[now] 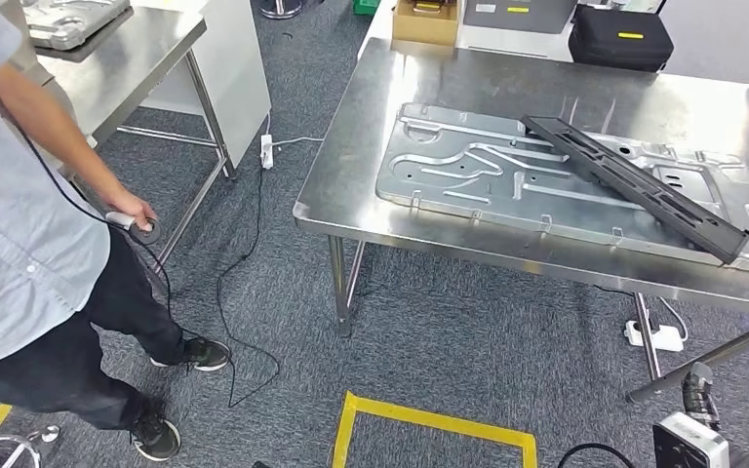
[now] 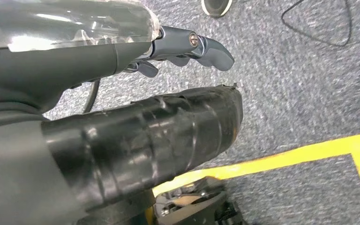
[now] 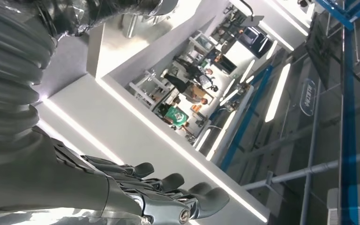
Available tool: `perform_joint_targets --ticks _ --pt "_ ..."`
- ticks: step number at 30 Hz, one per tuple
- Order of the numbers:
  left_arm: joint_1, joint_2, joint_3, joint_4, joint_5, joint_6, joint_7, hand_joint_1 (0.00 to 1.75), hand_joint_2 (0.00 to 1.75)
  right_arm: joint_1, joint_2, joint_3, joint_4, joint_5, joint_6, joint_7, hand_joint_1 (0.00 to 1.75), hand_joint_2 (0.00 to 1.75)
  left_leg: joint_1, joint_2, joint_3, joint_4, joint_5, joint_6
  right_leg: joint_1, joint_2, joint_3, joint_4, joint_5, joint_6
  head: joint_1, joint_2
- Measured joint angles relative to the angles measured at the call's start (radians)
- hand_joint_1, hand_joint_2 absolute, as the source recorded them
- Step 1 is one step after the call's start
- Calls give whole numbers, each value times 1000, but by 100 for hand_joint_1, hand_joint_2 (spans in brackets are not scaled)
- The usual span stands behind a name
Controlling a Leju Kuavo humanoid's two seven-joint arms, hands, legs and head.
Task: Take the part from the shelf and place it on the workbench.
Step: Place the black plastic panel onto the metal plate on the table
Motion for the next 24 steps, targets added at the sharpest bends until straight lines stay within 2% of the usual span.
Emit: perform_joint_targets --ticks 1,2,3,4,5,6,7,8,9,10,12,13,14,16,17,18,19,20,21,23,24 --pt "0 0 0 0 0 0 0 0 0 1 0 0 0 0 0 1 0 175 -2 1 -14 2 10 3 -1 1 -14 63 -44 3 0 0" --pt "0 0 0 0 0 0 0 0 0 1 0 0 1 1 0 2 0 175 -3 2 -28 4 20 3 -2 1 -22 117 -68 6 0 0" --pt "1 0 0 0 0 0 0 0 0 2 0 0 2 1 0 2 0 175 -4 2 -42 7 29 2 -2 1 -17 146 -67 8 0 0" --pt "1 0 0 0 0 0 0 0 0 3 0 0 3 1 0 2 0 175 -5 2 -57 11 38 0 -3 1 4 140 -46 8 0 0" --pt "1 0 0 0 0 0 0 0 0 3 0 0 4 1 0 2 0 175 -5 2 -70 16 45 -2 -3 1 44 100 -18 7 0 0" --pt "1 0 0 0 0 0 0 0 0 3 0 0 4 1 0 2 0 175 -5 2 -82 21 52 -5 -3 1 96 34 1 4 0 0" --pt "1 0 0 0 0 0 0 0 0 2 0 0 4 2 0 2 0 175 -6 2 -92 27 57 -9 -1 2 148 -39 6 -1 -1 0" --pt "0 0 0 0 1 0 0 0 0 2 0 0 3 3 0 3 0 175 -8 1 -98 32 62 -14 2 2 185 -97 1 -6 -1 0" --pt "0 0 0 0 1 0 0 0 0 1 0 0 3 4 0 3 0 175 -8 1 -102 35 68 -20 6 3 205 -133 -7 -12 -1 0" --pt "0 0 0 0 1 -1 0 0 0 2 0 0 3 5 0 3 0 175 -8 1 -105 35 74 -27 10 3 208 -147 -10 -19 -1 0" --pt "1 0 1 0 2 -1 -1 0 0 2 0 0 3 7 0 4 0 175 -6 -1 -112 40 75 -40 8 1 195 -153 5 -36 -1 0" --pt "2 0 2 0 3 -1 -1 0 0 1 0 1 3 8 0 5 0 175 -4 -2 -120 57 53 -46 6 -1 186 -156 15 -46 -1 0" --pt "3 0 2 0 3 -1 -1 0 0 1 0 1 3 8 0 5 0 175 -2 -3 -133 90 15 -51 4 -3 175 -159 26 -54 -2 0" --pt "4 0 2 0 4 -1 -2 0 0 2 0 2 3 9 0 5 0 175 1 -4 -164 204 -83 -59 8 -5 149 -158 45 -62 -3 0" --pt "5 0 3 0 5 -1 -2 0 0 3 0 2 3 10 0 5 0 175 2 -4 -173 261 -112 -62 9 -6 135 -157 56 -62 -3 0" --pt "5 0 3 0 6 -1 -2 0 0 3 0 2 4 10 0 5 0 175 2 -4 -172 298 -117 -64 10 -6 120 -155 66 -62 -3 0" --pt "5 0 3 0 6 -1 -2 0 0 3 0 2 4 10 0 5 0 175 2 -4 -156 302 -101 -64 11 -6 106 -151 75 -60 -3 0" --pt "4 0 3 0 7 -2 -2 0 0 3 0 2 5 10 0 5 0 175 2 -4 -122 269 -72 -63 11 -6 92 -147 83 -59 -3 0" --pt "4 0 3 0 7 -2 -2 0 0 3 0 2 5 11 0 6 0 175 2 -5 -74 208 -46 -60 11 -6 80 -141 90 -56 -3 0" --pt "2 0 4 0 7 -2 -2 0 0 4 0 2 5 12 0 9 0 175 -1 -5 21 69 -36 -51 13 -6 62 -129 102 -48 -3 0" --pt "1 0 4 0 8 -2 -2 0 0 4 0 2 5 13 0 10 0 175 -3 -5 45 25 -43 -46 14 -7 56 -126 108 -42 -3 0"
